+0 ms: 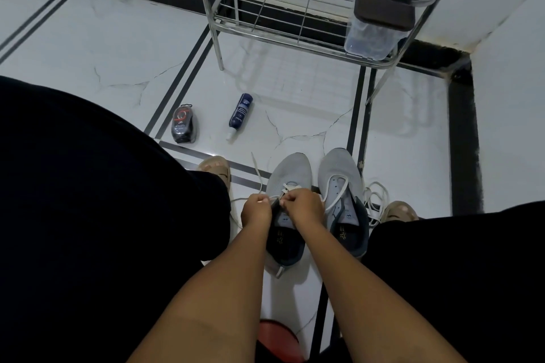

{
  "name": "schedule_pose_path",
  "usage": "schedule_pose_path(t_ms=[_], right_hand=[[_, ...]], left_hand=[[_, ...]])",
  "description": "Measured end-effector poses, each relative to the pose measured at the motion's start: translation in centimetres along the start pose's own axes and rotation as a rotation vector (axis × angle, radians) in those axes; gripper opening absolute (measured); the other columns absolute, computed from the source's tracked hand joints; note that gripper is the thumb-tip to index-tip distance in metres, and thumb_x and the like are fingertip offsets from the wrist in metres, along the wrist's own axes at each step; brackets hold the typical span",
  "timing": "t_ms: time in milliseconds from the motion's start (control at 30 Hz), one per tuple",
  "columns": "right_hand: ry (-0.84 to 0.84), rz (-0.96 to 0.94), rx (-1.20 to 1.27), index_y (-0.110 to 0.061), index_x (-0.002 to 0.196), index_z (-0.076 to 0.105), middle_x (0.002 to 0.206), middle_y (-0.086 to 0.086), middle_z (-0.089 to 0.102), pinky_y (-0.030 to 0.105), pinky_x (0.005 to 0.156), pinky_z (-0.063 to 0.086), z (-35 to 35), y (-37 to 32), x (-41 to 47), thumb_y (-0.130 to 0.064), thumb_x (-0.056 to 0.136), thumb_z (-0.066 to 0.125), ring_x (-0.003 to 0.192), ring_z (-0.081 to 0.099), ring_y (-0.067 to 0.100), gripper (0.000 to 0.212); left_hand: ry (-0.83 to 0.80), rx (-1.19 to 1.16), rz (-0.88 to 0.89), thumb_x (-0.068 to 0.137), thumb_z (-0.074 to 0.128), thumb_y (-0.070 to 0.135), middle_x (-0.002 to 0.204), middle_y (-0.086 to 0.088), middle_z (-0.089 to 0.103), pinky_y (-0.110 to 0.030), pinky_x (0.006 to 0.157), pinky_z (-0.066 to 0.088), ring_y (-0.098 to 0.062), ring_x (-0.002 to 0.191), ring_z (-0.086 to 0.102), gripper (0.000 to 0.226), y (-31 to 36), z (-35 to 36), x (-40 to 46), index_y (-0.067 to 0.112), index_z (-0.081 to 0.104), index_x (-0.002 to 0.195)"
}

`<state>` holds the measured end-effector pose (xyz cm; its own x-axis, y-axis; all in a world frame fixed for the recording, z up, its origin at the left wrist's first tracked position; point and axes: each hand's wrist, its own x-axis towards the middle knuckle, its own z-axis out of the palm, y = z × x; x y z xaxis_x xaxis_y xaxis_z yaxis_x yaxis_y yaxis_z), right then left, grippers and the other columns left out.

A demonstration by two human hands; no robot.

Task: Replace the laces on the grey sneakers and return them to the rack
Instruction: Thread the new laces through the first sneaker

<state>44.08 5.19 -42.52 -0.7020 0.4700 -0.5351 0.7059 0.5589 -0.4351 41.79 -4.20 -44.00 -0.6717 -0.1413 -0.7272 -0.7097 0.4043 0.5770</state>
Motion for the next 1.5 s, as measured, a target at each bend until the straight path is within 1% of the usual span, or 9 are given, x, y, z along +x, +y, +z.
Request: schedule_pose_path(t_ms=[233, 400, 533, 833, 1100, 1200, 1300, 1367, 1500], right_hand=[[0.182, -0.008, -0.106, -0.018, 0.101, 0.069, 0.105, 0.006, 0.068, 0.034, 0.078, 0.05, -2.8, 0.8, -0.1, -0.034, 0.092, 0.054, 0.097, 0.062, 0.028, 0.023], [-0.259, 0.174, -0.439, -0.011, 0.111, 0.06, 0.114, 0.008, 0.063, 0.03, 0.071, 0.045, -4.1, 2.2, -0.3, -0.039, 0.078, 0.073, 0.103, 0.062, 0.026, 0.045], [-0.112, 0.103, -0.221, -0.007, 0.11, 0.065, 0.113, 0.013, 0.064, 0.029, 0.073, 0.045, -1.8, 3.5, -0.5, -0.031, 0.091, 0.059, 0.102, 0.061, 0.031, 0.031], [-0.073, 0.243, -0.069, -0.005, 0.106, 0.065, 0.109, 0.015, 0.066, 0.027, 0.066, 0.04, -2.3, 4.2, 0.6, -0.029, 0.091, 0.061, 0.099, 0.063, 0.031, 0.029], [-0.093, 0.235, -0.083, -0.009, 0.104, 0.063, 0.108, 0.013, 0.064, 0.03, 0.068, 0.045, -2.0, 4.1, 0.9, -0.03, 0.091, 0.059, 0.095, 0.062, 0.031, 0.025], [-0.087, 0.232, -0.082, -0.007, 0.105, 0.063, 0.108, 0.014, 0.064, 0.029, 0.067, 0.043, -2.0, 4.4, 0.9, -0.029, 0.092, 0.058, 0.097, 0.062, 0.031, 0.026], [-0.095, 0.248, -0.052, -0.006, 0.106, 0.064, 0.108, 0.013, 0.065, 0.028, 0.065, 0.041, -2.2, 4.7, 1.0, -0.03, 0.092, 0.058, 0.096, 0.062, 0.03, 0.028], [-0.098, 0.249, -0.036, -0.007, 0.107, 0.065, 0.108, 0.013, 0.065, 0.027, 0.065, 0.041, -2.2, 4.7, 1.1, -0.03, 0.092, 0.059, 0.096, 0.062, 0.03, 0.028], [-0.084, 0.242, -0.045, -0.007, 0.105, 0.064, 0.107, 0.013, 0.065, 0.027, 0.066, 0.042, -2.1, 4.4, 1.0, -0.028, 0.092, 0.058, 0.095, 0.062, 0.03, 0.025]], left_hand=[[-0.088, 0.237, 0.102, 0.092, 0.059, 0.03, 0.088, -0.006, 0.062, -0.031, 0.077, 0.044, -0.024, 0.084, 0.056, 0.028, -0.3, 0.5, 0.2, 0.019, 0.05, 0.067], [-0.108, 0.378, 0.121, 0.095, 0.051, 0.034, 0.104, -0.013, 0.064, -0.03, 0.072, 0.038, -0.03, 0.095, 0.058, 0.026, -0.3, 1.0, 0.4, 0.009, 0.058, 0.093], [-0.016, 0.372, 0.08, 0.099, 0.044, 0.024, 0.121, -0.015, 0.059, -0.032, 0.082, 0.043, -0.033, 0.11, 0.057, 0.028, 0.3, 1.0, 0.3, 0.005, 0.054, 0.117], [0.632, -0.439, 0.28, 0.099, 0.03, 0.005, 0.13, -0.027, 0.049, -0.042, 0.089, 0.044, -0.039, 0.112, 0.053, 0.037, 12.0, -7.5, -0.5, -0.01, 0.037, 0.132], [-0.127, 0.664, 0.21, 0.094, 0.046, 0.036, 0.113, -0.012, 0.065, -0.034, 0.082, 0.046, -0.031, 0.104, 0.06, 0.032, 1.7, 0.5, 0.3, 0.015, 0.066, 0.108], [-0.026, 0.44, 0.196, 0.093, 0.047, 0.027, 0.111, -0.012, 0.065, -0.035, 0.085, 0.049, -0.034, 0.102, 0.059, 0.024, 1.1, 0.4, 0.3, 0.016, 0.066, 0.101], [0.129, -0.415, 0.02, 0.096, 0.037, 0.011, 0.128, -0.025, 0.057, -0.031, 0.081, 0.049, -0.038, 0.108, 0.059, 0.036, 3.7, -1.8, 1.3, -0.003, 0.058, 0.122], [0.116, -0.721, -0.074, 0.099, 0.031, 0.012, 0.137, -0.031, 0.046, -0.029, 0.08, 0.05, -0.038, 0.105, 0.061, 0.044, 4.5, -3.1, 2.4, -0.01, 0.043, 0.135], [0.138, 0.081, 0.064, 0.092, 0.047, 0.027, 0.114, -0.01, 0.059, -0.034, 0.084, 0.048, -0.036, 0.106, 0.06, 0.039, 3.4, -1.6, 1.8, 0.009, 0.044, 0.126]])
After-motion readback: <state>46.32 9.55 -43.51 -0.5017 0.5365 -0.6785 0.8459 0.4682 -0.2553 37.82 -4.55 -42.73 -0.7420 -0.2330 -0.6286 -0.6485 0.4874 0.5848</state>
